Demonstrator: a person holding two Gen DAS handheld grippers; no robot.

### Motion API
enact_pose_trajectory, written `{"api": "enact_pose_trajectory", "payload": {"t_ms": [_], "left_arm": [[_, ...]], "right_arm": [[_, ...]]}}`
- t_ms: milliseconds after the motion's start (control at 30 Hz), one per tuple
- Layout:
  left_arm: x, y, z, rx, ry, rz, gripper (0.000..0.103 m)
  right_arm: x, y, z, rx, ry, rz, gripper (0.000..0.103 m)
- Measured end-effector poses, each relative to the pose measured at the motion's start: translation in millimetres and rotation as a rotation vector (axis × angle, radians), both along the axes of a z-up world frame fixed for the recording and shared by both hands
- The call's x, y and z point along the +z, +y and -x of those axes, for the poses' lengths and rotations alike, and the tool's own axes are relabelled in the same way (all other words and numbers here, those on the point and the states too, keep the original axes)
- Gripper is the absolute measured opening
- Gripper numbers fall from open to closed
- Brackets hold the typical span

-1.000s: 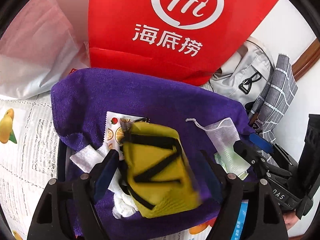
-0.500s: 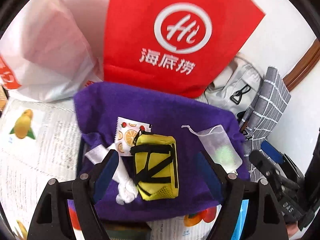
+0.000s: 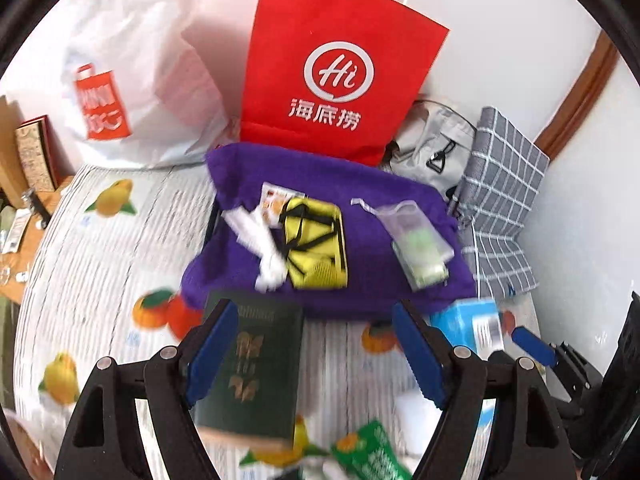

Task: Organize soft objects
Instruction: 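Move both grippers back over the bed toward the white sponge and black strap, then grasp the white sponge with the right gripper while the left gripper grasps the black strap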

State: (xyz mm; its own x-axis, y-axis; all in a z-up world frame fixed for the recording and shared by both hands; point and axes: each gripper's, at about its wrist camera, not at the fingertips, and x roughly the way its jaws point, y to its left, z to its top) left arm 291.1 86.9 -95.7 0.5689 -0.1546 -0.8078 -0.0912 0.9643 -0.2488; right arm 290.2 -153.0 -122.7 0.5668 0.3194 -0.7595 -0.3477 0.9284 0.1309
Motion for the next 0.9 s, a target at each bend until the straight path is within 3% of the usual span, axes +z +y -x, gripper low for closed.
{"api": "enact_pose_trajectory", "payload": {"t_ms": [300,533,600,633,667,900], "left_arm": [[-23.0,9.9,72.0,0.012,0.010,0.015,0.078],[-47.3,22.6,102.2,0.008,0.029,0.046,0.078],[-53.2,26.0,105.9,0.010,0.037,0.046,0.078],[-54.8,26.8,107.1,0.011,0.041,0.046,0.078],[-56.8,28.7,109.0,0.015,0.045,0.046,0.078],[-68.3,31.8,117.4,0.037,0.083,0.051,0.078]], "right_arm": [[-29.2,12.1,66.8,0.047,0.071,-0.013,0.051],[-64.3,36.2,80.9,0.039,0.093,0.109,0.048],[-72.0,40.9,77.9,0.031,0.100,0.124,0.042],[-76.4,43.0,75.4,0.027,0.109,0.128,0.029],[-79.7,44.0,73.6,0.016,0.112,0.130,0.029],[-51.7,34.9,96.7,0.006,0.028,0.115,0.029]]}}
